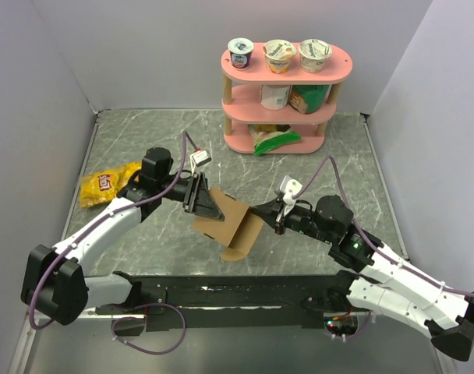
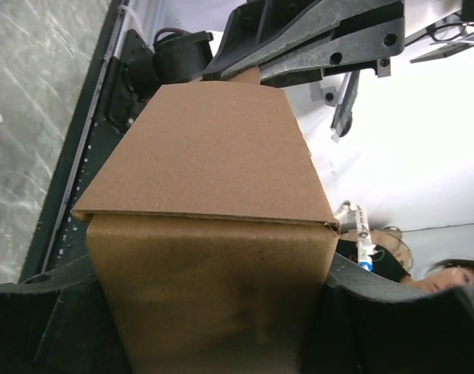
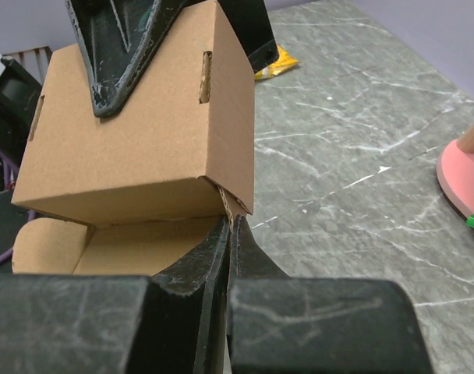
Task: Fold the paper box
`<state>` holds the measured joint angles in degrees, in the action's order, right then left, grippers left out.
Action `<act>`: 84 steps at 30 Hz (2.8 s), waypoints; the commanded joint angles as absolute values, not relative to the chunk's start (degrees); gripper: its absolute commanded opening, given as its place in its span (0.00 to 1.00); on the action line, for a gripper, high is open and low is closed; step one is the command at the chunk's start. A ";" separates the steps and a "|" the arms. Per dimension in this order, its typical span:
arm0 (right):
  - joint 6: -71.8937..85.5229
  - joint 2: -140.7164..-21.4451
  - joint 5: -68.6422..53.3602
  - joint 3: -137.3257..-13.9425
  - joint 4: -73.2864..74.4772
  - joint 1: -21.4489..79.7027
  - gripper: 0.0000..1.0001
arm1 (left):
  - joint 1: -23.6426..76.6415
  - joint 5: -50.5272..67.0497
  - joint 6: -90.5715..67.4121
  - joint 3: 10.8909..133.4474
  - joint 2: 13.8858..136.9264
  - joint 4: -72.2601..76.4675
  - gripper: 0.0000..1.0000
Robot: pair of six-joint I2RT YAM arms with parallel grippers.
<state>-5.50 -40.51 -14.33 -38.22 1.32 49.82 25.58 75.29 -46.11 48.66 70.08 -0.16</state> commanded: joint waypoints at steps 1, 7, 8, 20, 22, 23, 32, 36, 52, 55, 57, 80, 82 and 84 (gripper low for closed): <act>-5.36 -42.18 -16.35 -42.45 1.74 50.01 0.00 | 26.01 71.46 -38.76 51.59 71.36 -7.90 0.49; -9.05 -45.17 -16.35 -47.19 7.55 50.01 0.00 | 27.07 67.51 -27.08 57.20 75.32 -23.87 0.48; -9.49 -45.52 -15.83 -47.55 8.08 50.01 0.00 | 27.24 66.46 -26.03 57.65 75.93 -24.95 0.48; -12.57 -45.79 -17.23 -48.08 7.38 50.01 0.08 | 27.07 68.11 -33.45 54.06 77.79 -16.04 0.45; -12.83 -44.48 -16.70 -47.64 7.99 50.10 0.19 | 25.59 68.03 -34.71 53.09 77.52 -15.03 0.45; -12.92 -44.12 -16.53 -47.64 8.09 50.01 0.24 | 25.32 67.68 -34.11 53.09 77.69 -15.29 0.45; -12.48 -40.43 -17.05 -45.44 6.68 50.10 0.70 | 22.07 66.97 -40.86 49.40 77.00 -7.83 0.46; -15.55 -39.03 -19.60 -43.52 8.00 51.85 0.83 | 20.13 67.76 -44.99 47.82 76.73 -4.31 0.46; -26.81 -45.17 5.16 -43.24 11.33 78.83 0.73 | 19.42 71.98 -63.35 41.14 73.04 9.56 0.47; -27.24 -47.11 6.76 -43.33 10.99 79.01 0.66 | 19.69 72.33 -63.72 40.25 72.25 10.37 0.47; -27.60 -48.77 7.73 -44.12 11.16 79.01 0.62 | 20.04 72.33 -64.42 39.99 71.81 11.24 0.47; -25.14 -53.79 10.37 -43.16 1.32 78.31 0.01 | 21.01 72.33 -66.18 39.02 70.58 14.06 0.47; -24.96 -53.09 10.46 -42.80 1.14 78.05 0.00 | 21.01 72.33 -66.09 39.02 70.58 14.15 0.47; -24.44 -52.65 10.72 -42.01 1.05 77.61 0.00 | 21.01 72.60 -67.66 38.67 70.40 15.81 0.47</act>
<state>-25.78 -54.74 8.58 -42.61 6.55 78.48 20.60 71.35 -65.71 39.31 72.14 12.62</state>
